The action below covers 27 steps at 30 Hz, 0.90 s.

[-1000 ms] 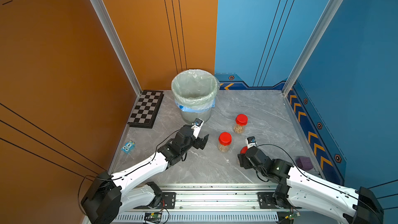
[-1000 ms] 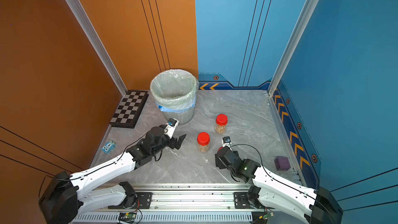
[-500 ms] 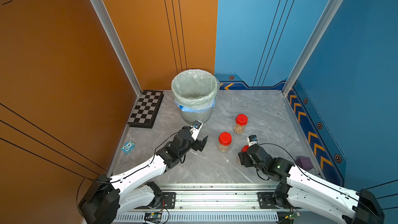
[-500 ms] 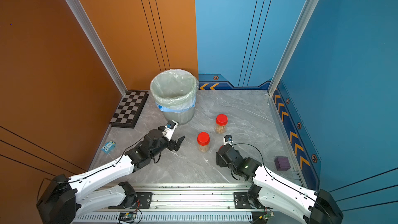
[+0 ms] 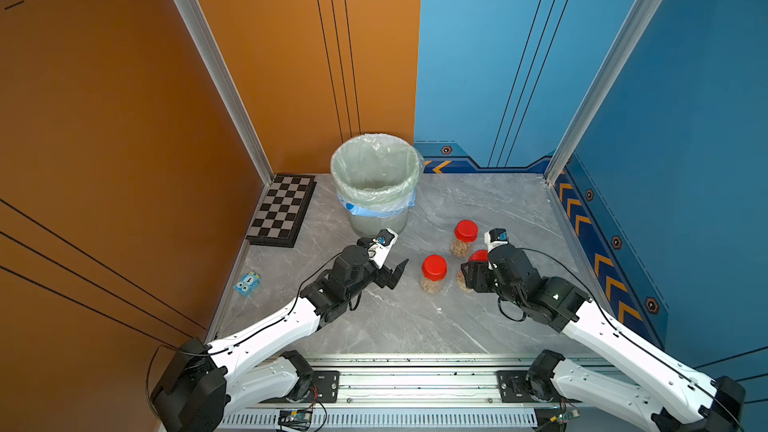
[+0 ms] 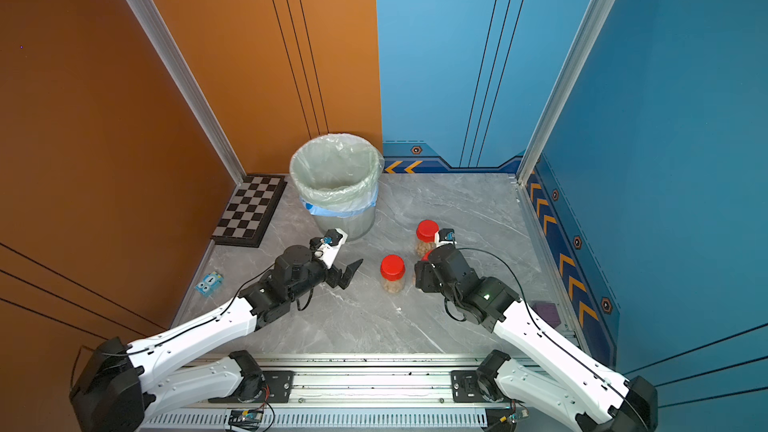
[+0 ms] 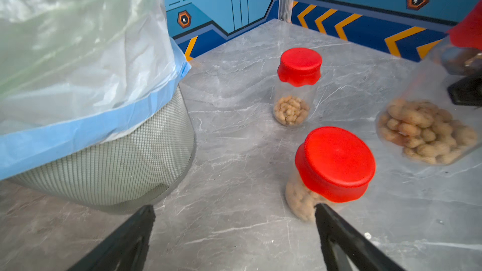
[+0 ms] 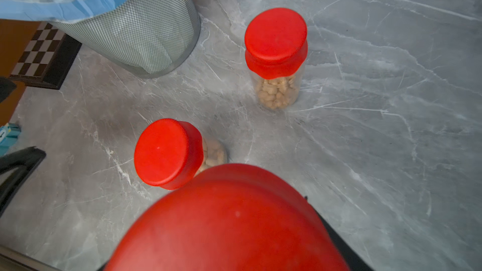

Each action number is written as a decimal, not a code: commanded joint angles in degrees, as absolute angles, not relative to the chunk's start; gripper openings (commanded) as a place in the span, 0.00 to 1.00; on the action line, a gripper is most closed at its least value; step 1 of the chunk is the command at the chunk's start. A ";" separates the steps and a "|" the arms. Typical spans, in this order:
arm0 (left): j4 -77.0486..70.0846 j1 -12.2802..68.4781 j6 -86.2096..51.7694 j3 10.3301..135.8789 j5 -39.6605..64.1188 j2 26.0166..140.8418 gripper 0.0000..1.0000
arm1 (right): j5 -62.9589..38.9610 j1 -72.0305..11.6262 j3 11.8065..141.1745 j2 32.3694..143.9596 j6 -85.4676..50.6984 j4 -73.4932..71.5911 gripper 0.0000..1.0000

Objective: Empty moldy peanuts from jars
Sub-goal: Pick up the jar from the center of the board.

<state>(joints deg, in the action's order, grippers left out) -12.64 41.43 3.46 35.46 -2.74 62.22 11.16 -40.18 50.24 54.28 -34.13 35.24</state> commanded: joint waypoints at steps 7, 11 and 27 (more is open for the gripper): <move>-17.22 44.87 11.15 42.72 3.40 64.73 0.98 | 1.77 -37.62 74.66 70.31 -29.56 40.97 0.48; -17.41 44.94 12.11 45.88 4.50 67.91 0.98 | -1.01 -37.56 83.30 76.30 -27.41 42.98 0.49; -19.07 42.25 8.04 50.81 8.40 75.87 0.98 | -5.65 -37.72 89.73 82.44 -26.41 42.23 0.49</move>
